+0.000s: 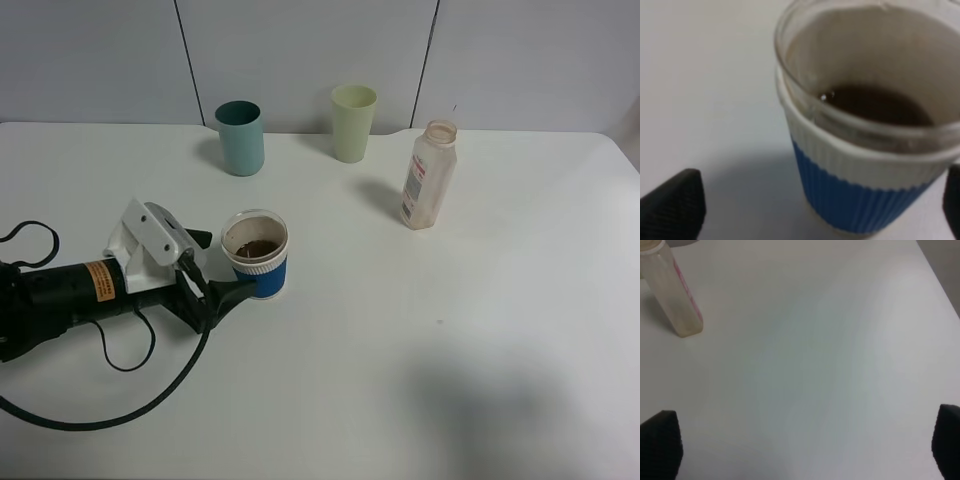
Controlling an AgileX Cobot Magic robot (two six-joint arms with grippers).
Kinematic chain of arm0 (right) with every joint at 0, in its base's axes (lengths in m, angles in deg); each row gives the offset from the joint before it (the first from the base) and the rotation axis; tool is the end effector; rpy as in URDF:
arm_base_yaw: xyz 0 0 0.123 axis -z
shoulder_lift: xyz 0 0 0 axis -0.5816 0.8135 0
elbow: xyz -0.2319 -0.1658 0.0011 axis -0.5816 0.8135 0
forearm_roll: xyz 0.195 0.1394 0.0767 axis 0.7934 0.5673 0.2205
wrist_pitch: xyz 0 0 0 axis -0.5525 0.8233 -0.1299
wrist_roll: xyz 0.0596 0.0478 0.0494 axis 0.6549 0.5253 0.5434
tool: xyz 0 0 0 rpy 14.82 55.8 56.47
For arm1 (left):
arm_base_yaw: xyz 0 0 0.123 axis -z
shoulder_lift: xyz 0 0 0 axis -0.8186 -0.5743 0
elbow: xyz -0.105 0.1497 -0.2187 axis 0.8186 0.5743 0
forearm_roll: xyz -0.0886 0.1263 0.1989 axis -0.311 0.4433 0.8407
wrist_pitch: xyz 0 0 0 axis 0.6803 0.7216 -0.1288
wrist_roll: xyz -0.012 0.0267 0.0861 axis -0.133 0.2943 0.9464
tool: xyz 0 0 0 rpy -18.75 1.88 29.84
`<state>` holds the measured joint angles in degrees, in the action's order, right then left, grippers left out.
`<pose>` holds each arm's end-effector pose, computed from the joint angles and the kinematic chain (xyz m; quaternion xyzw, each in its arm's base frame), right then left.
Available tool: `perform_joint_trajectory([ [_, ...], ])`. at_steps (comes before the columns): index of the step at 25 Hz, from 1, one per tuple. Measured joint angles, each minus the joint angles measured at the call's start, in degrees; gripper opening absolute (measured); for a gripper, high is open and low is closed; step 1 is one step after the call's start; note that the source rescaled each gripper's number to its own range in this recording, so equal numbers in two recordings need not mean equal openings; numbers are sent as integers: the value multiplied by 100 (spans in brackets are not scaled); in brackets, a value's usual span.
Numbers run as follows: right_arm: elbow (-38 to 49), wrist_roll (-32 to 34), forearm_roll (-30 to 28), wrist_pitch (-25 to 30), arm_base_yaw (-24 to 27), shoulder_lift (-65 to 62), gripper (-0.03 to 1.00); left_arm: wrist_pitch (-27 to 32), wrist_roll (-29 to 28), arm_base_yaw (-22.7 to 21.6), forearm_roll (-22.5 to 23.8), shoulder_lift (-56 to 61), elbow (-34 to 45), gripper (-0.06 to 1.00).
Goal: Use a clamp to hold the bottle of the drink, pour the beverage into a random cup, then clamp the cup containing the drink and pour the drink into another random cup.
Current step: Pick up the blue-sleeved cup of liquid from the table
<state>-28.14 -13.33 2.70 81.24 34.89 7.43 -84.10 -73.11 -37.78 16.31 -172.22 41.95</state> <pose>-0.0048 -0.0069 0.2758 0.0371 0.8529 -0.0155 0.5205 0.2171 -0.1117 0.0794 0.3233 0.7621 -0.2328 0.5104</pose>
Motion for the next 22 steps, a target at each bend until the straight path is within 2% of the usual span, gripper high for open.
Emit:
perform_joint_trajectory([
  [2,0,0,0,0,0,0,100,-5,-21,0,43,0,-49,94],
  [4,0,0,0,0,0,0,100,-5,-21,0,75,0,-62,98],
  [22,0,0,0,0,0,0,100,-5,-61,0,474,0,-62,99],
])
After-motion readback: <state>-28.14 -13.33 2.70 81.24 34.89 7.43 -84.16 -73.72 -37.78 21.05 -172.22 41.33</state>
